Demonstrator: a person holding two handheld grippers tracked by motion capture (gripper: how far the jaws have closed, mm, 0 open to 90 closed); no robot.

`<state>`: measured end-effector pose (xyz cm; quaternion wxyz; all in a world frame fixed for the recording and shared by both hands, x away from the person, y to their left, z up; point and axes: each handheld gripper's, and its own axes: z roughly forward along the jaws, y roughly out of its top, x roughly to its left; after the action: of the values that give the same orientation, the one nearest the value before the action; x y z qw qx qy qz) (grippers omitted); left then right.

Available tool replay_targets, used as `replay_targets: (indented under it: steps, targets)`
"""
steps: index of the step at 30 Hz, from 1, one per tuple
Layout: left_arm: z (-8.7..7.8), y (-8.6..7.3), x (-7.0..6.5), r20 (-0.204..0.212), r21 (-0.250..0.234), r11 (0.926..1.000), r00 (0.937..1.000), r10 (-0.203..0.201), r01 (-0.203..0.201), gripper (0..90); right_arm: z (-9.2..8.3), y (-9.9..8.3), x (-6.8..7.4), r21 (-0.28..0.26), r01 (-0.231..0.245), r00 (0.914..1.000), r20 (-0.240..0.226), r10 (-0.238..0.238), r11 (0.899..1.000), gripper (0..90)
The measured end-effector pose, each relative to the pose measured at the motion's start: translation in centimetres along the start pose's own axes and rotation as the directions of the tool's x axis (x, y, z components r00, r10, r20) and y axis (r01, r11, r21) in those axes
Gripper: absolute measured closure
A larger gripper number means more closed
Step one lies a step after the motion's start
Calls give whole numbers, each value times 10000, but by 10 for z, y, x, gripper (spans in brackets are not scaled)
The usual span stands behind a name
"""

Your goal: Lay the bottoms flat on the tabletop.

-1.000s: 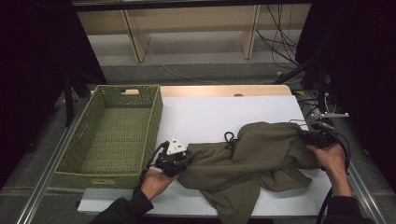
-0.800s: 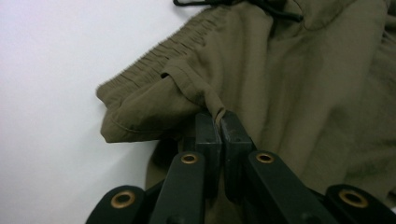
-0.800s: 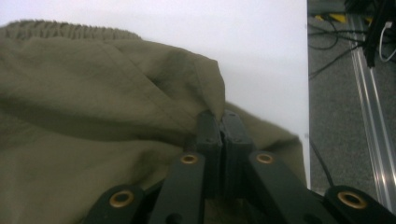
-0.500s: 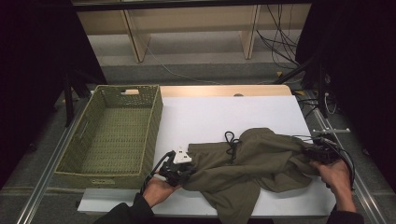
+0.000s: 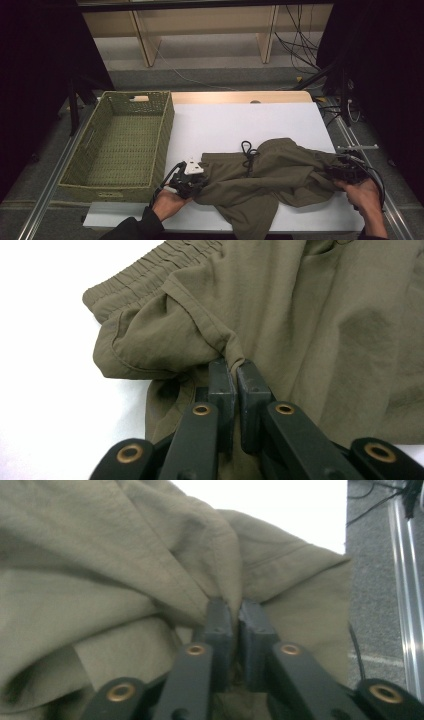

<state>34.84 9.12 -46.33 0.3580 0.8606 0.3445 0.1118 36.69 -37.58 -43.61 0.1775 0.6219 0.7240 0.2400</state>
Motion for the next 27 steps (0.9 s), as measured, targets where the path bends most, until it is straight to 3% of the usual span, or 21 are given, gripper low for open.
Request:
replay_targets:
  steps: [5, 9, 13, 18, 23, 27]
  targets:
    - [-6, 5, 1, 58, -259, 9997, 10000, -21, 22, 784, -14, 14, -3, -1261, -174, 9996, -225, 147, 9919, 548]
    - [-22, 20, 8, -240, -1102, 9936, 9993, -277, 249, 663, -19, 29, -2, -2106, -79, 9993, -367, 2, 9775, 476]
    - [-29, 34, 16, -560, -1557, 9866, 9967, -584, 491, 591, -14, 46, 4, -2262, 51, 9992, -368, -138, 9741, 453]
    - [-17, 50, 22, -671, -1014, 9910, 9933, -945, 874, 508, 1, 61, 15, -1895, 435, 9981, -351, -511, 9809, 427]
    - [2, 48, 25, -938, -406, 9926, 9886, -1181, 1147, 441, 18, 68, 23, -1244, 571, 9982, -131, -592, 9906, 417]
    - [11, 43, 28, -861, 34, 9901, 9865, -1395, 1403, 416, 30, 68, 25, -501, 752, 9970, -164, -761, 9959, 411]
